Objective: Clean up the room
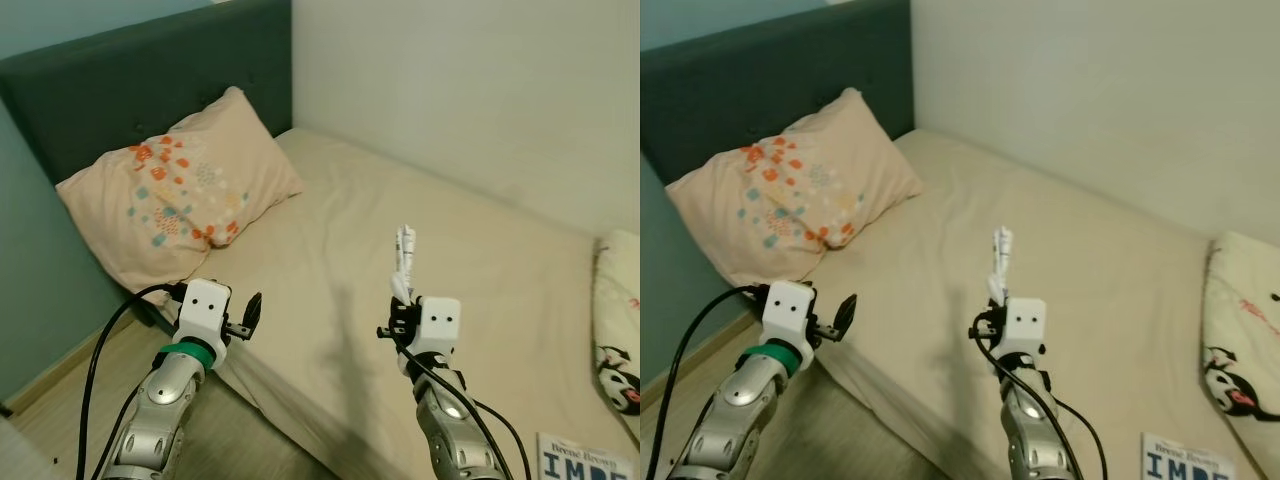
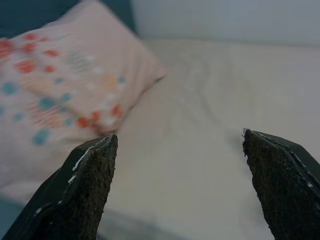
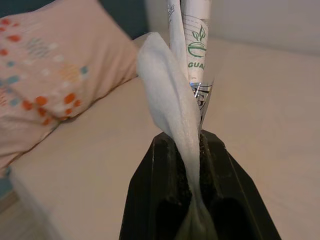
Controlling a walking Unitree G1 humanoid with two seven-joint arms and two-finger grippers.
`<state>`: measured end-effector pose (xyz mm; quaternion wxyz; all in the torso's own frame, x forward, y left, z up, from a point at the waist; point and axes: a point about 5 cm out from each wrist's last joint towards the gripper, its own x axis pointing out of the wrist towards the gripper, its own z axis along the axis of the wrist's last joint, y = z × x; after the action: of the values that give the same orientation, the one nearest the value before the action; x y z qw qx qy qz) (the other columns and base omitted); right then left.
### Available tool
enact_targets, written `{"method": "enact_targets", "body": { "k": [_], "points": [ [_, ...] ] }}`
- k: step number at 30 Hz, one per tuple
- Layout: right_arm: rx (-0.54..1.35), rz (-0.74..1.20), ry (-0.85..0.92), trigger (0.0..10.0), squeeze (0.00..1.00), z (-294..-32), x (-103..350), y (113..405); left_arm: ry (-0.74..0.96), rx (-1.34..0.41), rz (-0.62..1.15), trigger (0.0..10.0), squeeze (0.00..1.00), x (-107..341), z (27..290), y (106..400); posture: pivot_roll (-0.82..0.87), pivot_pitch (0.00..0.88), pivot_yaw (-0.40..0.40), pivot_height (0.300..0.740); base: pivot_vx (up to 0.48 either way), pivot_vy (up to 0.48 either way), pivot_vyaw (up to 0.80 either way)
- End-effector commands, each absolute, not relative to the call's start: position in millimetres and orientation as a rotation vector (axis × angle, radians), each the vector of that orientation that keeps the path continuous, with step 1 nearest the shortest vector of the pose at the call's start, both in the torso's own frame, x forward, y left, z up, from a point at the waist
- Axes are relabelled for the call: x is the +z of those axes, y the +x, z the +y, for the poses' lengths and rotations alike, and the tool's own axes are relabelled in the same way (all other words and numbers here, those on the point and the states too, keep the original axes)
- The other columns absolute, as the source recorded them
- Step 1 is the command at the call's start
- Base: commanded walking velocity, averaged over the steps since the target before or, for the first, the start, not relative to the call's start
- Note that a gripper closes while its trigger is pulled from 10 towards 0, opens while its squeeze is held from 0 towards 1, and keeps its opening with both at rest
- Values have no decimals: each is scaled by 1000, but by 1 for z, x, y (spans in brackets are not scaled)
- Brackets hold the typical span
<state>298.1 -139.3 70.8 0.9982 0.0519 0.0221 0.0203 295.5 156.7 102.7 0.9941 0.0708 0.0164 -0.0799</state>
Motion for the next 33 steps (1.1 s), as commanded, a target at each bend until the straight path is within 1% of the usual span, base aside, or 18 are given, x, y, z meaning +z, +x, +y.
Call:
{"method": "enact_targets", "body": {
  "k": [1,26,29,30,33],
  "points": [
    [39,56,105,10000,0,-138,68,298,139,-154,67,10000,0,96,159,294,102,0,5,740,0,0,800],
    [40,59,86,10000,0,-138,68,299,144,-157,74,10000,0,96,159,294,107,0,5,740,0,0,800],
    [19,50,42,10000,0,-139,68,299,144,-159,74,10000,0,96,159,294,106,0,7,740,0,0,800],
    [27,44,15,10000,0,-138,69,299,143,-160,76,10000,0,96,159,294,107,0,3,740,0,0,800],
    [57,40,3,10000,0,-135,70,299,142,-158,77,10000,0,96,159,294,107,0,3,740,0,0,800]
  ]
}}
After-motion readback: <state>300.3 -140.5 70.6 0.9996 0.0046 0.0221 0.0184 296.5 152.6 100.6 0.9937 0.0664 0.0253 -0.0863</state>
